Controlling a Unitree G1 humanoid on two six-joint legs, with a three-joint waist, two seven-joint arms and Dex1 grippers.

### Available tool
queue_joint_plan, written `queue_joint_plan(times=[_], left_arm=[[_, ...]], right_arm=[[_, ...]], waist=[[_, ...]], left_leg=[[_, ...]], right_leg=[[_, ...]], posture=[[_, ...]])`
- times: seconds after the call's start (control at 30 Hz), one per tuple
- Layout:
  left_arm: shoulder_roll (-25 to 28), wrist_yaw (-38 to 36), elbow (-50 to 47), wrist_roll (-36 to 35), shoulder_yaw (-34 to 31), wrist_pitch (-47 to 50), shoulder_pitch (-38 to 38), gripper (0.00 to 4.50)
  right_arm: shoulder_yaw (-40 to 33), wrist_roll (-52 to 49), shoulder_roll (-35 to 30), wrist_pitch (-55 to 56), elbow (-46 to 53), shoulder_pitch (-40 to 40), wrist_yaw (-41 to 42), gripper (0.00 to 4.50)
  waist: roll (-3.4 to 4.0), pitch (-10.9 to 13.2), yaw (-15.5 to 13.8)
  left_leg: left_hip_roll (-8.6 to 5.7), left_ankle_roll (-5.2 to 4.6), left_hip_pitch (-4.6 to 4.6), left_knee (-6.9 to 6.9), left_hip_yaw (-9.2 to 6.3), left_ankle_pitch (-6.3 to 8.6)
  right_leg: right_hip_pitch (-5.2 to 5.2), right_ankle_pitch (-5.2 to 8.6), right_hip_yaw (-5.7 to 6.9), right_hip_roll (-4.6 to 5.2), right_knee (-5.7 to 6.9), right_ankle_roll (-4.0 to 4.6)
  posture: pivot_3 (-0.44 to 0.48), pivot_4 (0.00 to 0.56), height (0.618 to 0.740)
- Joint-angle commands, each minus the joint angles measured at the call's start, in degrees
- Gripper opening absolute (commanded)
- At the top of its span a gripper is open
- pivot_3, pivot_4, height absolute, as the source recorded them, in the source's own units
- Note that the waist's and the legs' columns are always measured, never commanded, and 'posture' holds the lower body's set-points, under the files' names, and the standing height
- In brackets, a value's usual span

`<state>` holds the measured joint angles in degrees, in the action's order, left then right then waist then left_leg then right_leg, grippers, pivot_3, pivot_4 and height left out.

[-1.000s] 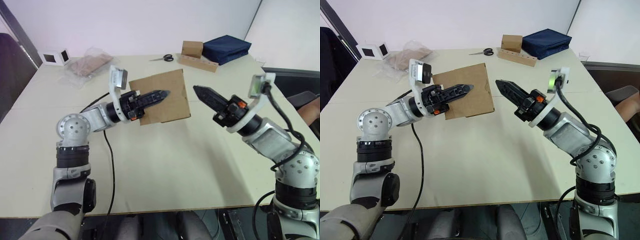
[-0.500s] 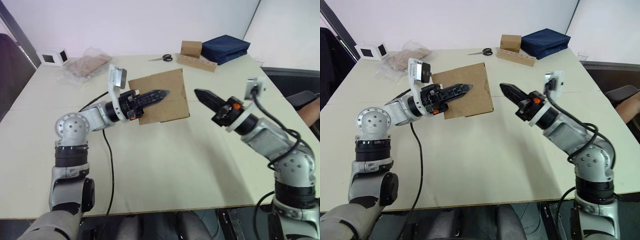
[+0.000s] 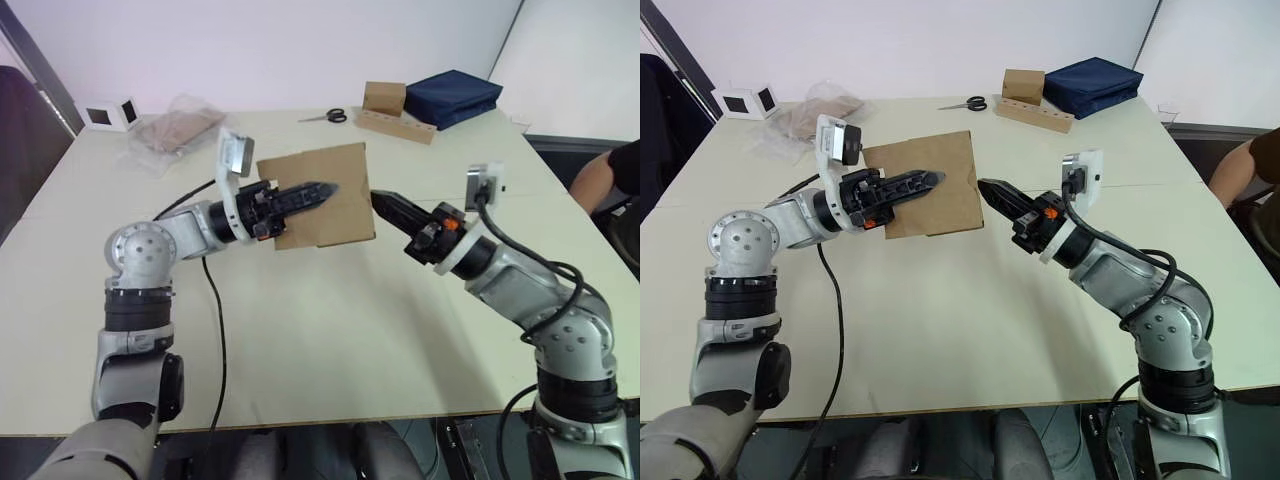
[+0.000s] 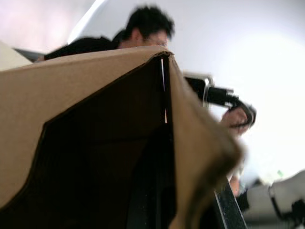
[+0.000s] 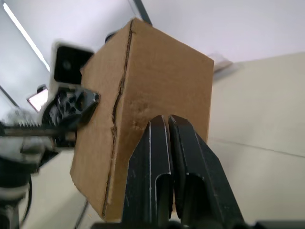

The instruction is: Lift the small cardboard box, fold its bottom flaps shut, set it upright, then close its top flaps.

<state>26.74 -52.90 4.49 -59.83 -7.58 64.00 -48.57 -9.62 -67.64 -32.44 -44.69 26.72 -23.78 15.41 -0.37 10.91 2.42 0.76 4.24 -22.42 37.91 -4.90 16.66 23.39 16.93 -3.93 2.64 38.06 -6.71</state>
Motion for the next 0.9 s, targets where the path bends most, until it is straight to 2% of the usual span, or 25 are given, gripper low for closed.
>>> queue_joint_plan(times=[0.03, 0.23, 0.53, 0.67, 0.9], left_arm=[[5.0, -7.7, 0.5, 5.7, 4.6, -3.5, -3.5, 0.0], [11.3, -19.5, 3.5, 22.9, 19.9, -15.6, -10.2, 0.0], [11.7, -31.2, 7.6, 41.8, 37.2, -25.6, -20.0, 0.0], [11.0, -32.5, 9.6, 52.4, 44.5, -32.1, -22.2, 0.0], [6.9, -30.5, 16.1, 64.0, 48.2, -41.0, -23.5, 0.0]], right_arm=[[-2.2, 3.1, -5.3, 0.1, 3.1, 2.1, 4.9, 0.1], [-2.1, 9.4, -14.2, 0.9, 6.6, 7.9, 13.6, 0.1], [-1.7, 10.9, -12.0, 1.4, 7.6, 7.4, 13.8, 0.1], [-1.1, 12.3, -10.5, 1.7, 7.5, 7.2, 13.5, 0.1], [-0.1, 14.2, -8.1, 2.0, 7.8, 7.3, 12.7, 0.1]], waist=[[0.0, 0.0, 0.0], [-0.02, 0.0, -0.2], [-0.08, 0.1, 0.0], [-0.07, 0.1, -0.1], [-0.14, 0.2, -0.1]], left_leg=[[0.0, 0.0, 0.0, 0.0, 0.0, 0.0], [-0.01, 0.0, -0.01, -0.02, 0.02, 0.0], [0.0, -0.06, -0.04, -0.02, 0.02, 0.03], [-0.01, -0.06, -0.04, -0.01, 0.03, 0.03], [-0.01, -0.08, -0.07, 0.01, 0.02, 0.04]], right_leg=[[0.0, 0.0, 0.0, 0.0, -0.01, 0.0], [-0.01, 0.01, 0.0, -0.01, -0.08, 0.0], [-0.01, 0.01, -0.01, -0.04, -0.08, 0.0], [-0.01, 0.01, -0.02, -0.03, -0.08, 0.0], [0.01, 0.01, -0.02, -0.03, -0.07, 0.0]], posture=[[0.0, 0.15, 0.74], [0.0, 0.15, 0.74], [0.0, 0.15, 0.74], [0.0, 0.15, 0.74], [0.0, 0.15, 0.74]])
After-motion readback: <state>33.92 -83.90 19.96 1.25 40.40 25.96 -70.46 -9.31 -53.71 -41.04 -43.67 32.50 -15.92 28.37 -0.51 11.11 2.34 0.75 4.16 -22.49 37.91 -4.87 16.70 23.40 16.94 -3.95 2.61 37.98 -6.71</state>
